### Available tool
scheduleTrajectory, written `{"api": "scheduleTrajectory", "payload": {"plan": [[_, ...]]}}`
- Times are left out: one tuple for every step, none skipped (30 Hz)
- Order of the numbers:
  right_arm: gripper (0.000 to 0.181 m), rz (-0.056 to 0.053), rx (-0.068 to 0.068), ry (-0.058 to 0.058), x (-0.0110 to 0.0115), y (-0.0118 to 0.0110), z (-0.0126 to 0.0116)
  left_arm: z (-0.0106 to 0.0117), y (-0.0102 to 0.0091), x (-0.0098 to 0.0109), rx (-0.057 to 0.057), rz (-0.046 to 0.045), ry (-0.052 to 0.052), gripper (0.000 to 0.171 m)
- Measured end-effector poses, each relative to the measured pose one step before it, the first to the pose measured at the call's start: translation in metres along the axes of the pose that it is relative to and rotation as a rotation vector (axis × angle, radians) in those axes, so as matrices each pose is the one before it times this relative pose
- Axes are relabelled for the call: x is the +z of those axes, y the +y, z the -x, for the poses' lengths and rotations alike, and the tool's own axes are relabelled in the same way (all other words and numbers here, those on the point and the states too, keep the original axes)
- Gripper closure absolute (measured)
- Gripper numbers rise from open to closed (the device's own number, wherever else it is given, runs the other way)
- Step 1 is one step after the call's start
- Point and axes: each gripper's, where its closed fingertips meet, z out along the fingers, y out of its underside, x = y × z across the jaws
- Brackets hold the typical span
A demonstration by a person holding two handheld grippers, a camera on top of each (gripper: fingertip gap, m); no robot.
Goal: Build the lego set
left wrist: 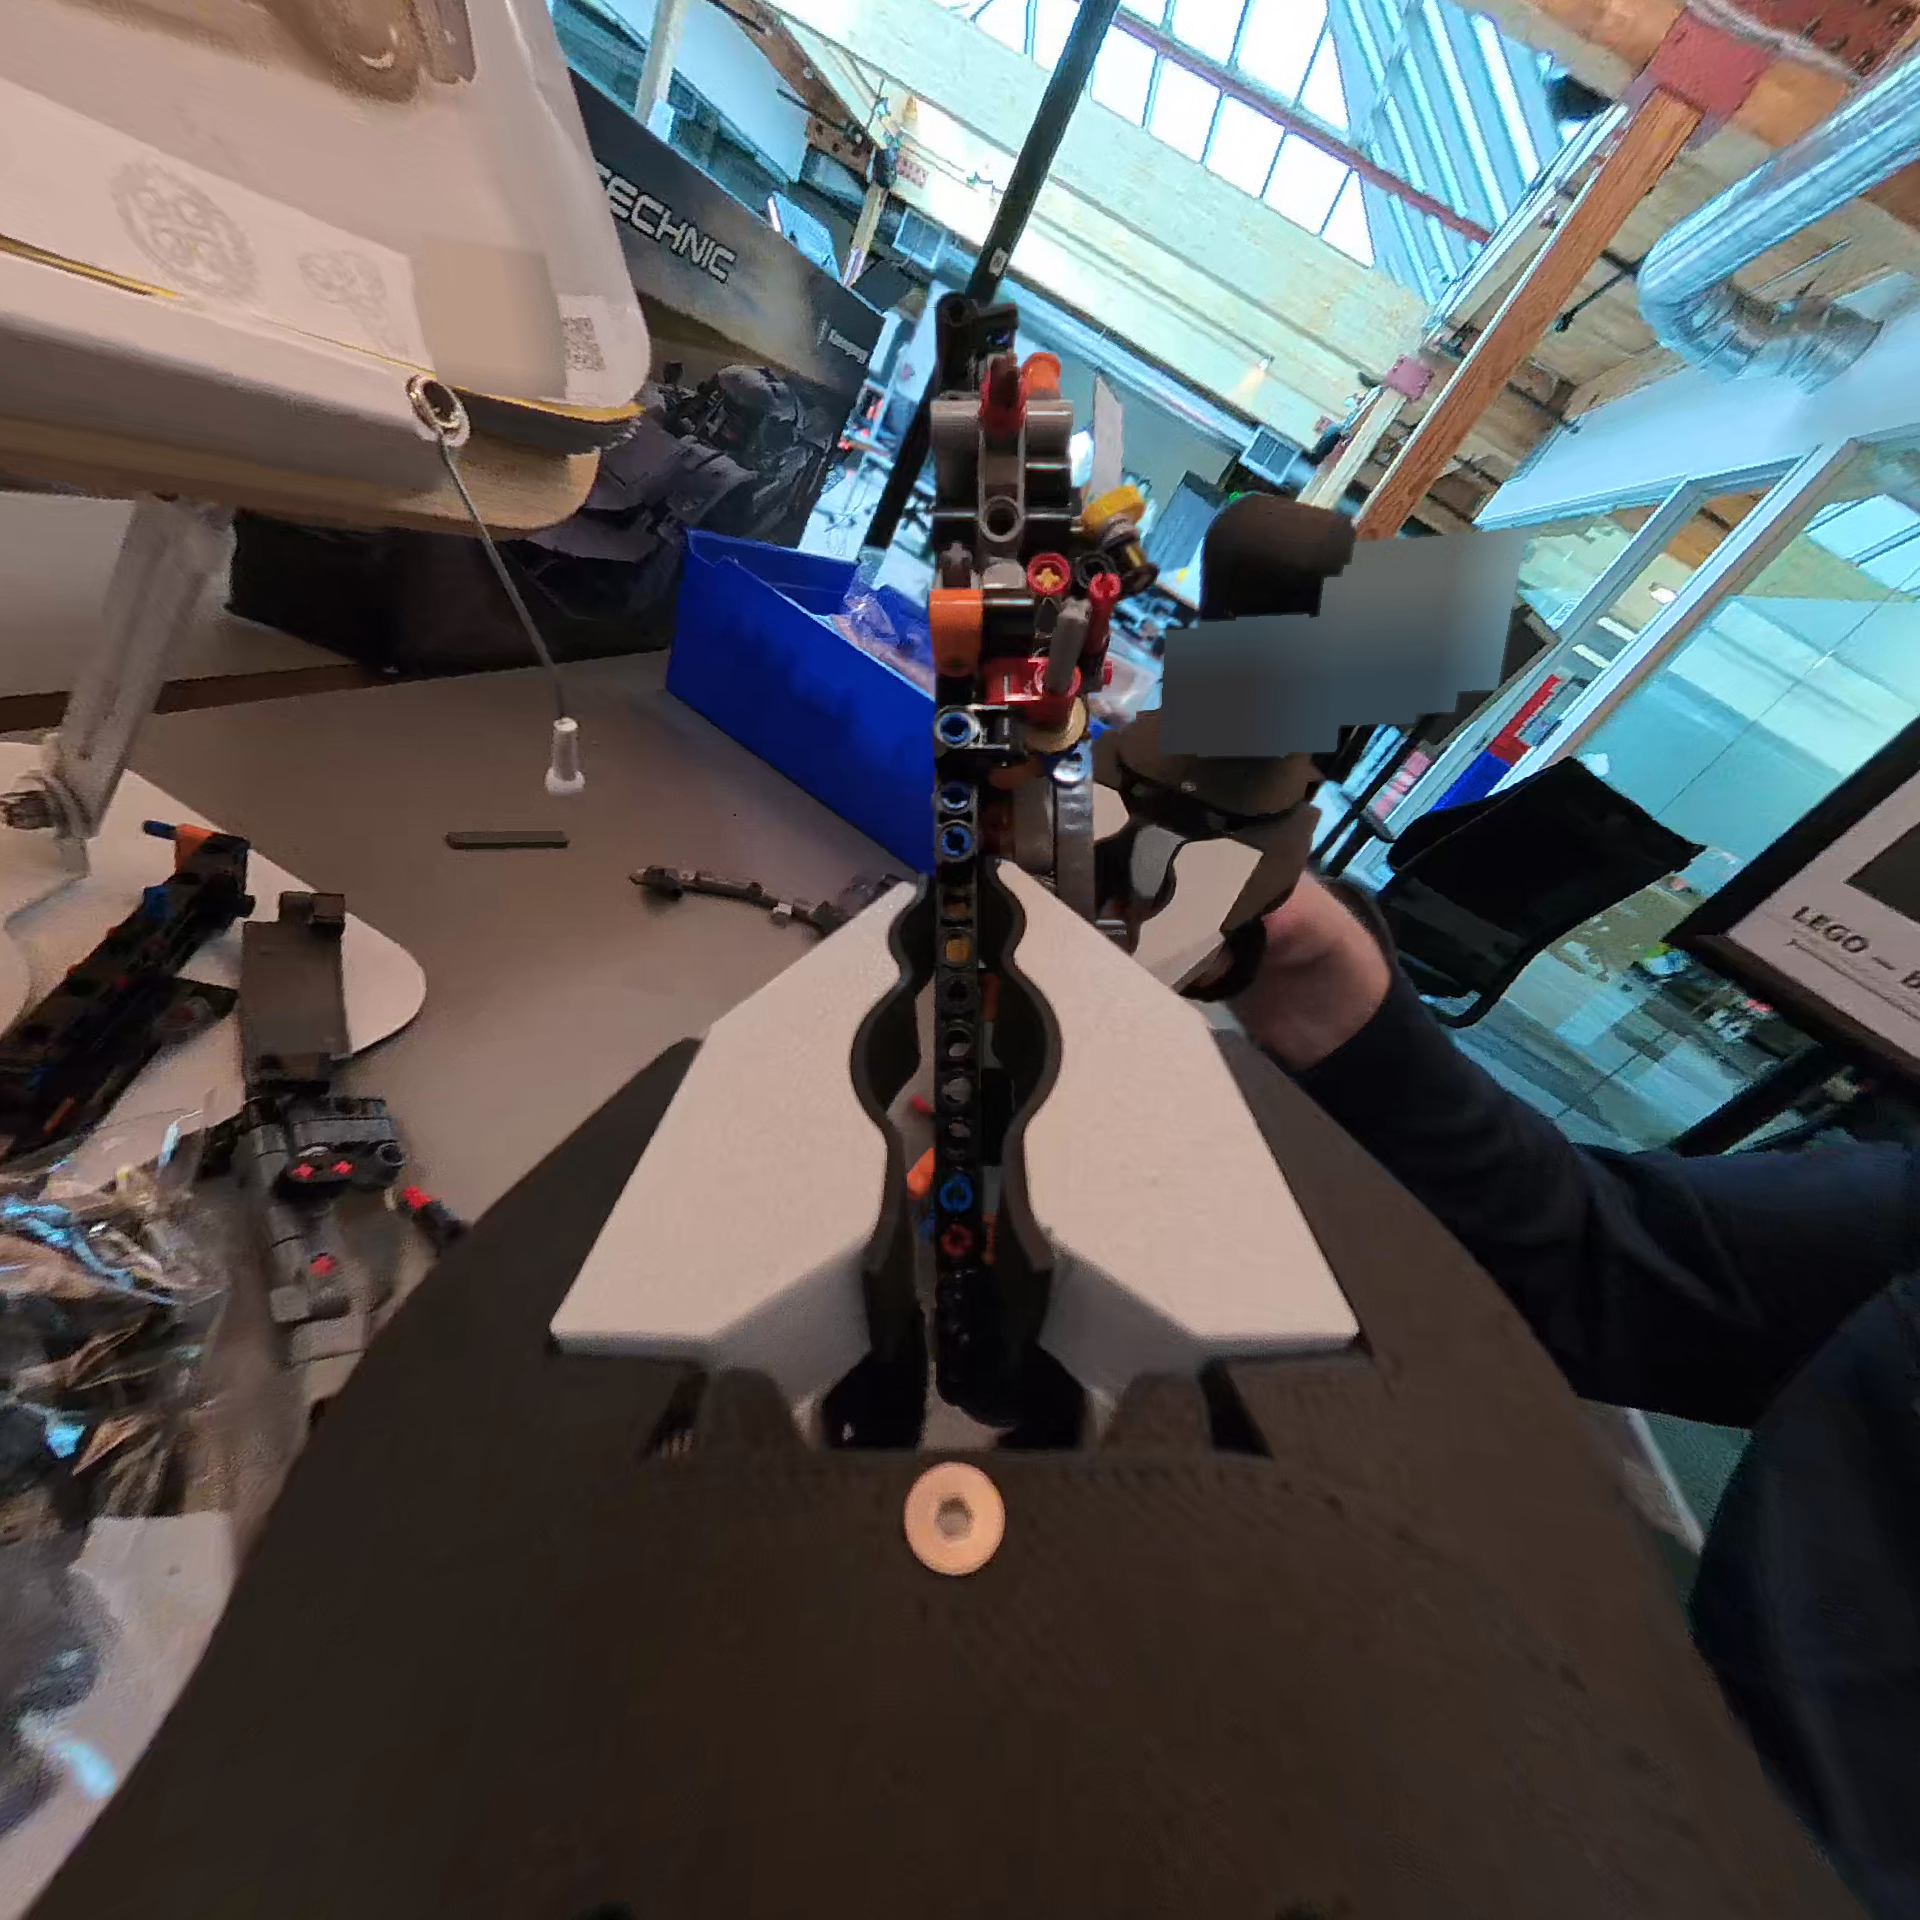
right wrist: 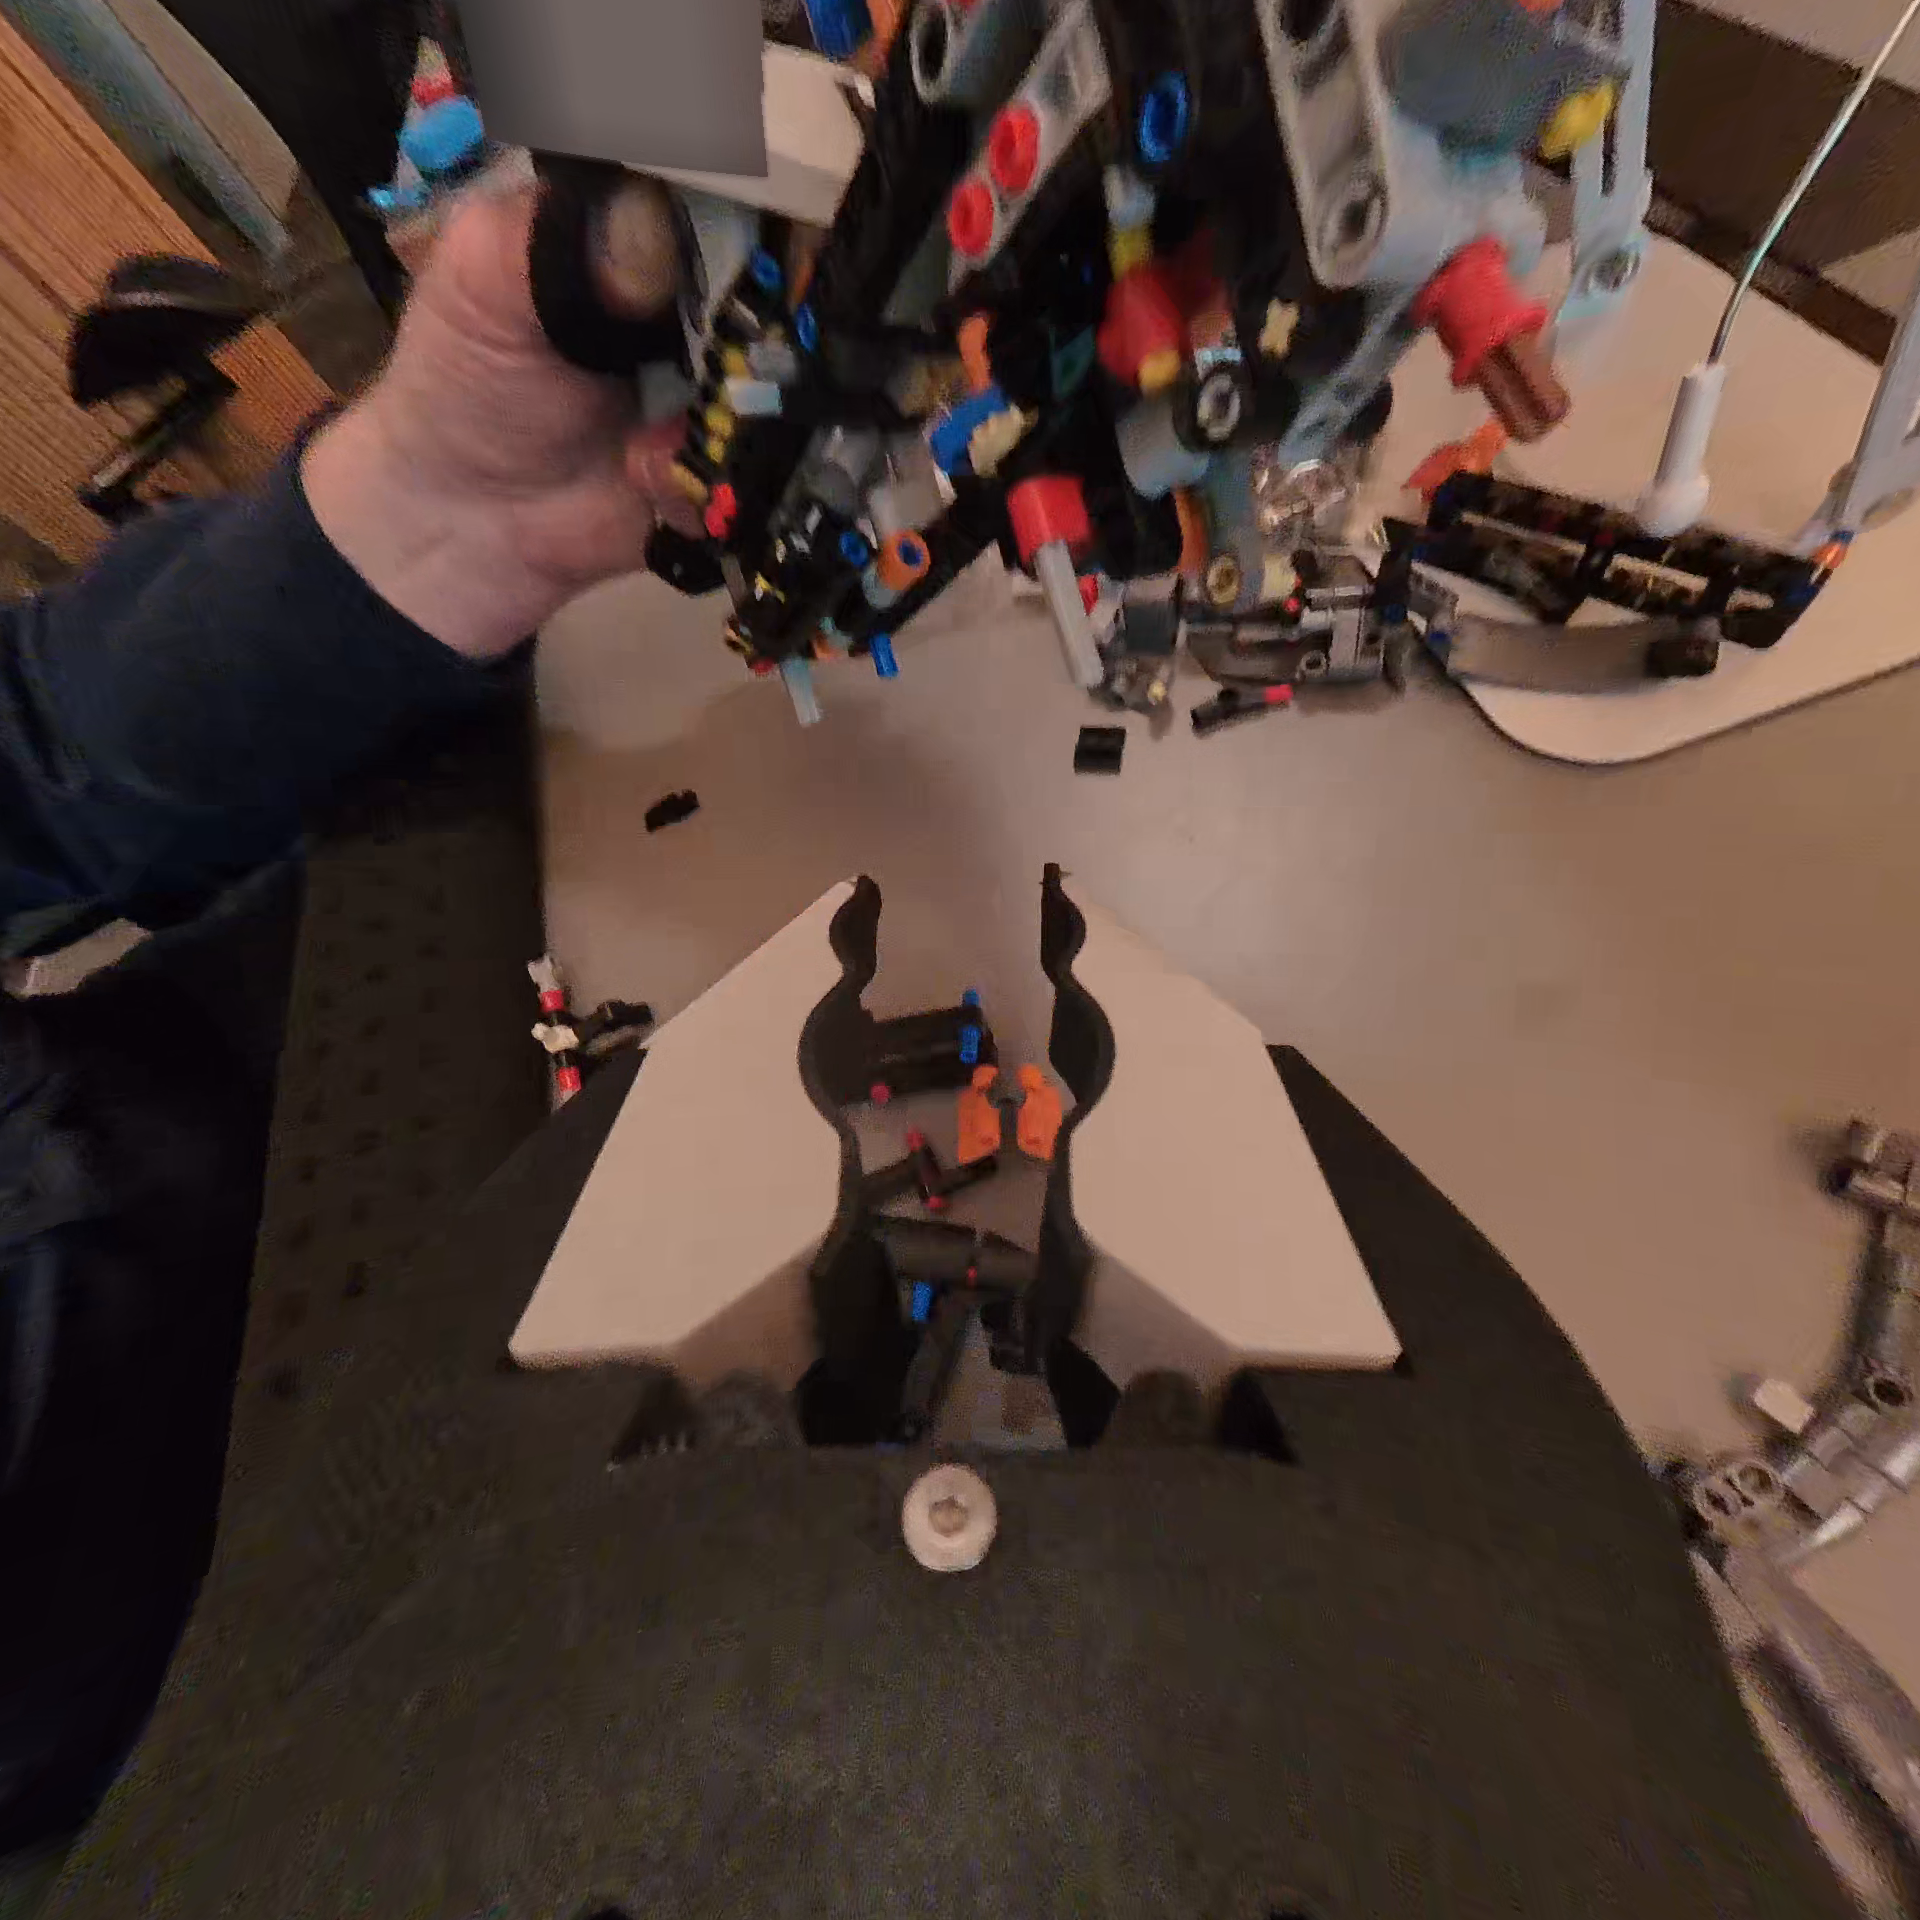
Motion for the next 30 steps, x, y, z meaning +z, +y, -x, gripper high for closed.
{"api": "scheduleTrajectory", "payload": {"plan": [[0.148,-0.0482,0.0219,-0.0024,0.00174,-0.00813,0.00021,-0.002,0.00053,0.00304,-0.0189,-0.00918,0.0212,0.167],[0.147,-0.0447,0.0343,-0.014,0.0029,-0.00664,0.00073,-0.00326,0.00055,0.00332,-0.0151,-0.00736,0.0267,0.167],[0.146,-0.047,0.0375,-0.0335,0.00313,-0.00654,0.00275,-0.00407,-0.00002,0.00321,-0.011,-0.00892,0.0251,0.167],[0.146,-0.0577,0.0337,-0.0437,0.00242,-0.008,0.0043,-0.00419,-0.00066,0.00295,-0.0066,-0.01139,0.0209,0.167],[0.145,-0.0629,0.0245,-0.0473,0.00113,-0.00844,0.00488,-0.00433,-0.00068,0.00263,-0.0025,-0.01027,0.021,0.167],[0.153,-0.0567,0.0109,-0.0339,-0.0004,-0.00756,0.00284,-0.00373,-0.00177,0.00167,-0.005,-0.01588,0.0193,0.167],[0.153,-0.0567,0.0032,-0.0292,-0.00186,-0.00769,0.00251,-0.00271,-0.00473,-0.00026,-0.0053,-0.03384,0.0147,0.167],[0.157,-0.0682,0.0129,-0.0359,-0.00289,-0.00992,0.00383,-0.00208,-0.00366,-0.00086,-0.0053,-0.02461,0.0146,0.167],[0.169,-0.0549,0.0179,-0.0242,-0.00291,-0.00863,0.00231,-0.00146,-0.00112,-0.00047,-0.0084,-0.00824,0.0143,0.167],[0.167,-0.028,0.0078,-0.0022,-0.00173,-0.00458,-0.00064,-0.00193,0.00019,0.00061,-0.0084,-0.00267,0.0153,0.167],[0.167,-0.0136,0.0053,0.0001,0.0004,-0.00096,-0.00095,0.00036,0.00055,0.00084,0.0,-0.00364,-0.0034,0.167],[0.167,0.0056,0.0101,-0.0091,0.00329,0.00333,0.00056,0.00062,0.00035,0.00108,0.0,-0.0066,-0.0049,0.167],[0.164,0.0213,0.0033,-0.0076,0.00482,0.00545,0.00121,-0.00209,0.00239,0.00262,-0.0101,0.00661,0.0186,0.167],[0.161,0.0032,-0.0114,-0.0033,0.00294,0.00129,0.00239,-0.00337,0.00329,0.00381,-0.0022,0.00915,0.0231,0.167],[0.171,-0.0126,-0.02,-0.0031,-0.00023,-0.00343,0.00356,-0.00111,0.00071,0.00266,0.0056,-0.00782,0.0021,0.167],[0.172,0.0063,-0.0238,0.0085,-0.0006,-0.00227,0.00207,-0.00115,-0.00113,0.00074,-0.0028,-0.01134,0.0083,0.167],[0.173,0.0132,-0.0252,0.0134,-0.00032,-0.00057,0.00117,-0.00114,-0.00073,0.00036,-0.0043,-0.00354,0.0104,0.167],[0.174,0.0017,-0.0197,0.0118,0.00009,-0.00064,0.00107,-0.0008,-0.00067,0.00021,0.0072,-0.00175,0.0019,0.167],[0.173,0.0031,-0.0139,0.0113,0.00028,-0.00008,0.00093,-0.00051,-0.00141,-0.00002,0.0148,-0.00247,-0.0098,0.167],[0.173,0.0164,-0.0076,0.0118,0.00052,0.00111,0.00019,0.00028,-0.0007,-0.0009,0.0354,0.00676,-0.0274,0.167],[0.174,0.0127,-0.0087,0.0023,0.00036,0.00048,0.00131,-0.0012,-0.00116,-0.00145,0.0238,0.00309,-0.0165,0.169],[0.174,-0.0004,-0.0095,-0.0097,-0.00022,-0.00186,0.00343,-0.00328,-0.0022,-0.00061,0.0155,-0.00651,-0.0021,0.169],[0.175,0.0042,-0.0162,-0.0103,-0.00122,-0.00219,0.00479,-0.00428,-0.00206,0.0005,0.0215,-0.00516,0.0026,0.169],[0.175,0.0087,-0.0272,-0.0089,-0.00185,-0.00201,0.00512,-0.00594,-0.00202,0.0012,0.014,0.00035,0.0108,0.169],[0.175,0.0053,-0.02,-0.0148,-0.00228,-0.00179,0.00454,-0.00613,-0.00165,0.00147,0.0311,0.00566,-0.002,0.169],[0.175,0.004,-0.0104,-0.0188,-0.00238,-0.00094,0.0033,-0.0061,-0.00089,0.00157,0.0337,0.01016,-0.0016,0.169],[0.175,0.0023,-0.001,-0.0148,-0.00199,-0.0001,0.00154,-0.00291,0.00023,0.0013,0.0184,0.00895,-0.0096,0.169],[0.175,-0.0031,0.0064,-0.0164,-0.00172,0.00016,0.0012,-0.0017,0.00034,0.00134,-0.0067,-0.00069,-0.0024,0.169],[0.175,-0.0008,0.0054,-0.0132,-0.00149,0.00066,0.00125,-0.00149,0.00094,0.00133,-0.0061,-0.00093,0.0031,0.169],[0.175,0.0058,-0.0056,-0.0061,-0.00098,0.00061,0.00157,-0.00056,0.00076,0.00037,0.0052,0.01025,-0.0068,0.169]]}}
